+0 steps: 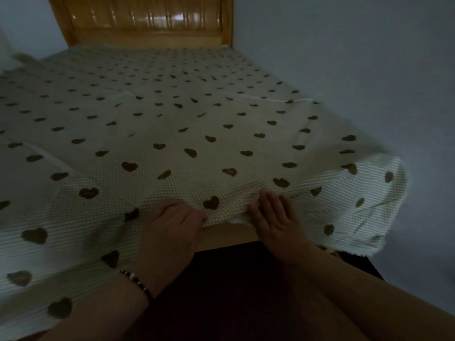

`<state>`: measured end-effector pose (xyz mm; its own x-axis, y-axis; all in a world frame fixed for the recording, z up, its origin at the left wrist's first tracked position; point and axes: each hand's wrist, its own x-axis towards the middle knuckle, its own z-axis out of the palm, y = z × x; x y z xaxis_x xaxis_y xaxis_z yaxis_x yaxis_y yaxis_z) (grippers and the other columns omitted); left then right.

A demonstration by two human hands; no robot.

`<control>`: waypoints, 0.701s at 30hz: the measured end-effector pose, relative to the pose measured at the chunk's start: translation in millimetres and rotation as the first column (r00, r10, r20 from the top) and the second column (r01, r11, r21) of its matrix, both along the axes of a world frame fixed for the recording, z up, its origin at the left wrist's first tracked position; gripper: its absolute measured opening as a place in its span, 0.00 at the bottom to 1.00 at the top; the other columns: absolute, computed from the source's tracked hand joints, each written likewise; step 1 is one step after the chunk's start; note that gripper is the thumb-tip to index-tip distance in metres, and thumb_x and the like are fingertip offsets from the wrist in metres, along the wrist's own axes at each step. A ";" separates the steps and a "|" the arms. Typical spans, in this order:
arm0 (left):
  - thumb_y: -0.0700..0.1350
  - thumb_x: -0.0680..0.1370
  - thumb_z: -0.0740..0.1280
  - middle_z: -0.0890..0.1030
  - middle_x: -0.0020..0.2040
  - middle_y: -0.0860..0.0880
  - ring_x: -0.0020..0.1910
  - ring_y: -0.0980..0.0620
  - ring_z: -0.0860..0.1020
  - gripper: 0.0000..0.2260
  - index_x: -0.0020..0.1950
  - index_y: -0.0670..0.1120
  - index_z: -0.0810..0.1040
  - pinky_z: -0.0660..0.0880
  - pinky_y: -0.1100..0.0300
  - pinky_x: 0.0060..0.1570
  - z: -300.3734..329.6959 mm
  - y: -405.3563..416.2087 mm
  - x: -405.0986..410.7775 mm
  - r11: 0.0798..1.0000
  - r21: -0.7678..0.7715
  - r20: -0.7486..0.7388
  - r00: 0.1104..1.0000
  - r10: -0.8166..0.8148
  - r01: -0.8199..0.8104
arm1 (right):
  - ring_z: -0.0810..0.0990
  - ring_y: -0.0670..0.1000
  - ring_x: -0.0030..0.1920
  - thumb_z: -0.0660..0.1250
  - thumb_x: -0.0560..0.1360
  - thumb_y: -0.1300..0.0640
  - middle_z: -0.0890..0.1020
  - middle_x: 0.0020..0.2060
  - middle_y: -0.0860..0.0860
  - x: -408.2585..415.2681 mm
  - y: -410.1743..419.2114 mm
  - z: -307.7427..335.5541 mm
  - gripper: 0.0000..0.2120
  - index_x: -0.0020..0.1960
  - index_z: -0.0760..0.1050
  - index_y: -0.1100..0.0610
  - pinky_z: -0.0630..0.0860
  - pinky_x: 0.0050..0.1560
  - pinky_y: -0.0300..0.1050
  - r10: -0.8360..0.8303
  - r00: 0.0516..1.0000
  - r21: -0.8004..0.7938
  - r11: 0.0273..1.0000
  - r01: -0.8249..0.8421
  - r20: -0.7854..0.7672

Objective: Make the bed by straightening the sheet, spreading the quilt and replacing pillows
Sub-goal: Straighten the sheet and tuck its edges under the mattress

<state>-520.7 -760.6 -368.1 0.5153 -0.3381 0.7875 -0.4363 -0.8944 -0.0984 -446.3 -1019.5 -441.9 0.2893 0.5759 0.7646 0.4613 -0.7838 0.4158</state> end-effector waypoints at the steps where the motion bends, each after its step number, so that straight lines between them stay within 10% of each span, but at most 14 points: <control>1: 0.45 0.76 0.65 0.83 0.37 0.48 0.36 0.50 0.81 0.09 0.41 0.44 0.83 0.70 0.57 0.54 3.6 0.0 -0.5 1.000 -0.008 -0.002 1.000 -0.016 0.016 | 0.48 0.59 0.80 0.66 0.77 0.57 0.49 0.80 0.60 3.0 0.7 5.5 0.40 0.81 0.48 0.59 0.49 0.78 0.60 0.021 1.000 0.011 1.000 -0.021 0.001; 10: 0.57 0.76 0.67 0.76 0.66 0.48 0.64 0.48 0.75 0.18 0.64 0.52 0.77 0.69 0.48 0.64 -13.4 -36.7 -11.7 0.967 0.256 -0.156 0.987 0.024 0.017 | 0.53 0.54 0.79 0.55 0.79 0.56 0.53 0.80 0.54 -6.0 -17.6 26.3 0.30 0.79 0.54 0.59 0.50 0.77 0.55 0.219 0.953 -0.035 0.972 -0.231 -0.210; 21: 0.43 0.81 0.56 0.75 0.68 0.40 0.68 0.45 0.73 0.13 0.54 0.42 0.80 0.70 0.45 0.67 -67.4 -120.4 6.4 0.958 0.230 -0.305 0.948 -0.095 0.170 | 0.57 0.53 0.79 0.58 0.81 0.58 0.61 0.78 0.54 -6.3 -104.3 3.0 0.26 0.78 0.60 0.60 0.56 0.77 0.50 0.203 0.839 -0.209 0.914 -0.347 -0.505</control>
